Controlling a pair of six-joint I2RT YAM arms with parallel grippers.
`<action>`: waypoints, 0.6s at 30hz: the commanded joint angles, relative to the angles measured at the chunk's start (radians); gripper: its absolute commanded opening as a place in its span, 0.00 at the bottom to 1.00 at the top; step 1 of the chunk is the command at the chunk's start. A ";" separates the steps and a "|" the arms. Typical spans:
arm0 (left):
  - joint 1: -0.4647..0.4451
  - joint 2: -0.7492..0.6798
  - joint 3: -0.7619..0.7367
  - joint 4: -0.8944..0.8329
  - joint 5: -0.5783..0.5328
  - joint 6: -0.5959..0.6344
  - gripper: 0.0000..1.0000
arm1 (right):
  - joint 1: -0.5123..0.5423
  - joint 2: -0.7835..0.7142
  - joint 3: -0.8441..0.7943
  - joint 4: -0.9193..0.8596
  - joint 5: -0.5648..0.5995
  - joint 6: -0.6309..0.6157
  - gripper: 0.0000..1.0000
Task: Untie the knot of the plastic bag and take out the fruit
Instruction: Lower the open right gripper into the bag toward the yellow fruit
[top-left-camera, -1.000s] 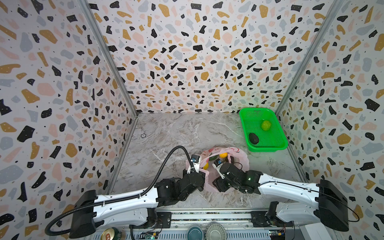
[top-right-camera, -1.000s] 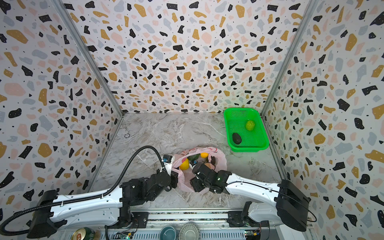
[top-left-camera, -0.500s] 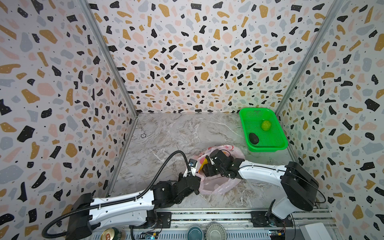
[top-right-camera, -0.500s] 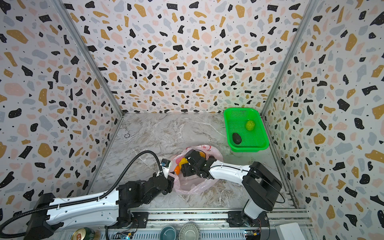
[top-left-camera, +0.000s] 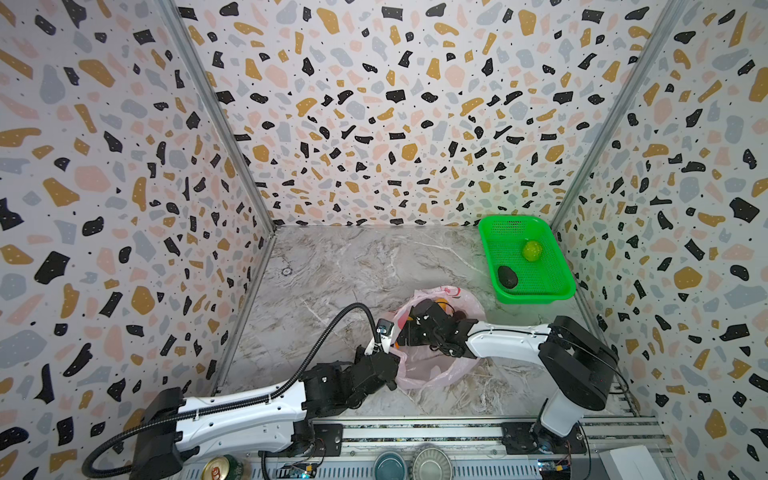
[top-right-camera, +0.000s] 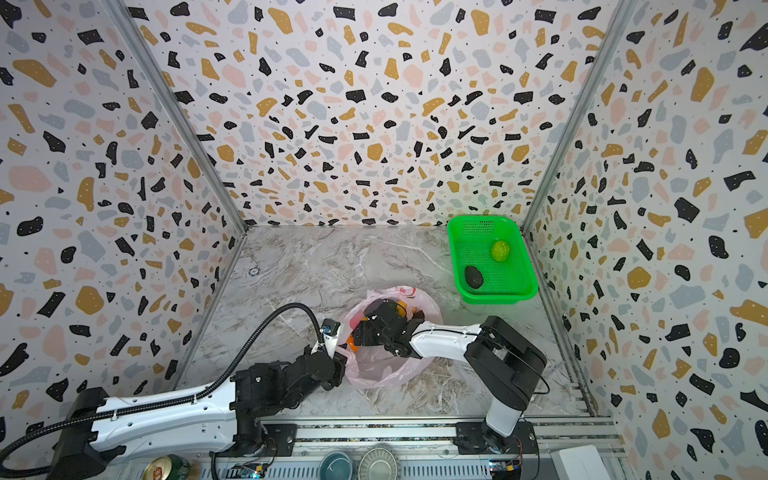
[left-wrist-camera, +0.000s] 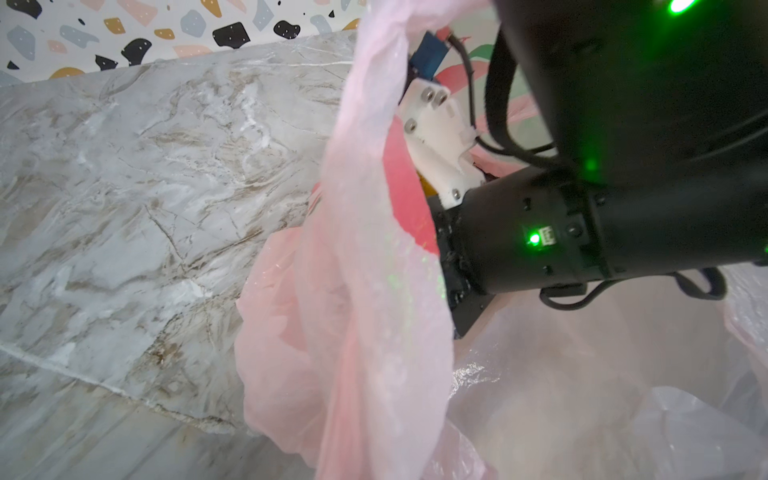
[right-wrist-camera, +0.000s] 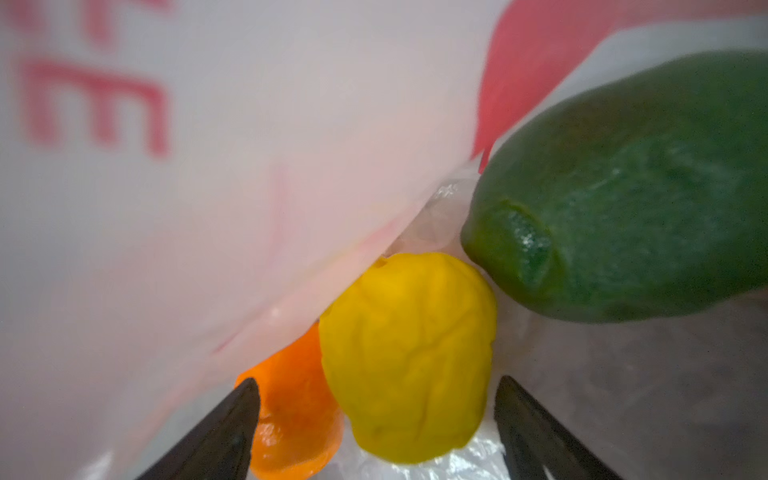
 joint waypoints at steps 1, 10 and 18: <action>0.006 -0.002 0.026 0.067 -0.039 0.076 0.00 | 0.011 0.018 0.031 0.019 0.040 0.024 0.89; 0.006 -0.003 0.033 0.079 -0.056 0.140 0.00 | 0.027 0.052 0.025 0.047 0.113 0.020 0.85; 0.006 -0.023 -0.007 0.073 -0.047 0.126 0.00 | 0.028 0.090 0.057 0.011 0.171 0.005 0.61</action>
